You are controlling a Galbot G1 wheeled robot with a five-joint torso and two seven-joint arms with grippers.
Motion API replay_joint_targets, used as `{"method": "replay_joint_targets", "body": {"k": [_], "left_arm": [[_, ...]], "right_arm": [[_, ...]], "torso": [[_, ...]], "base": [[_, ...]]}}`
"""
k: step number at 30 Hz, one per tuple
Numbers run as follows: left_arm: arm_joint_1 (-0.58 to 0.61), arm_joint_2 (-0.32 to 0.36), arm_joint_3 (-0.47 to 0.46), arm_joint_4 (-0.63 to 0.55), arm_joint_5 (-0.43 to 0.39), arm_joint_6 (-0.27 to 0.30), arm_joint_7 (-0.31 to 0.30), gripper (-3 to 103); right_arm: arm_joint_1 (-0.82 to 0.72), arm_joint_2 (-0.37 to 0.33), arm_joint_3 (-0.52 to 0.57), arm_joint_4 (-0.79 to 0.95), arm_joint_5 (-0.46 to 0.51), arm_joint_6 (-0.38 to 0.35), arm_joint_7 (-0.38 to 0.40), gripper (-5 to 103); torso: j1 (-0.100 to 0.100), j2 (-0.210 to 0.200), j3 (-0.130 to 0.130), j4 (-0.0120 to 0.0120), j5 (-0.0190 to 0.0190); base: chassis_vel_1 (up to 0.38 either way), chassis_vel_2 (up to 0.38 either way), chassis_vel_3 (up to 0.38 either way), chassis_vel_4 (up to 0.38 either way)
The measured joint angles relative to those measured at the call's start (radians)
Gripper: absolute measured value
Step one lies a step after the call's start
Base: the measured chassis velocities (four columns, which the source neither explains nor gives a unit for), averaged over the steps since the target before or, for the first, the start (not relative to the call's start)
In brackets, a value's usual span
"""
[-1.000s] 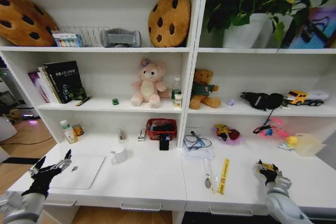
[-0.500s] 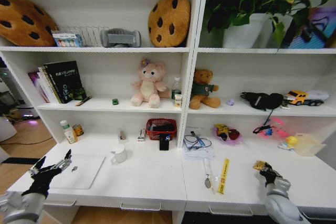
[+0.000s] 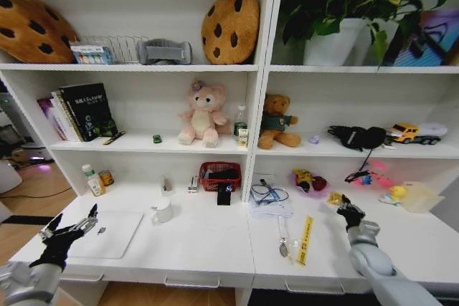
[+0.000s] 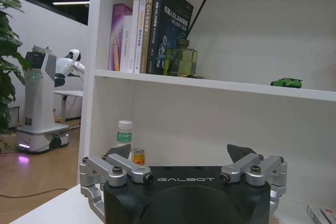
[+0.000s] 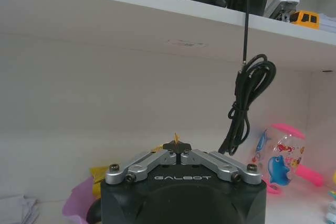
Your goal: Organize the objects on the table.
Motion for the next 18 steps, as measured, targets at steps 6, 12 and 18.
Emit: {"method": "replay_joint_targets", "body": {"k": [6,12,18], "left_arm": [[0.0,0.0,0.0,0.0,0.0,0.0,0.0,100],[0.0,0.0,0.0,0.0,0.0,0.0,0.0,100],[0.0,0.0,0.0,0.0,0.0,0.0,0.0,100]], "right_arm": [[0.151,0.012,-0.087,-0.136,-0.049,0.001,0.004,0],[0.238,0.011,-0.16,-0.219,-0.05,0.008,-0.01,0],[0.339,0.009,-0.234,-0.287,-0.048,0.017,-0.023,7]], "torso": [[0.0,0.0,0.0,-0.0007,0.0001],[0.0,0.0,0.0,-0.0004,-0.0001],[0.0,0.0,0.0,-0.0005,-0.0002]], "base": [[0.0,0.0,0.0,0.0],[0.0,0.0,0.0,0.0],[0.0,0.0,0.0,0.0]]}}
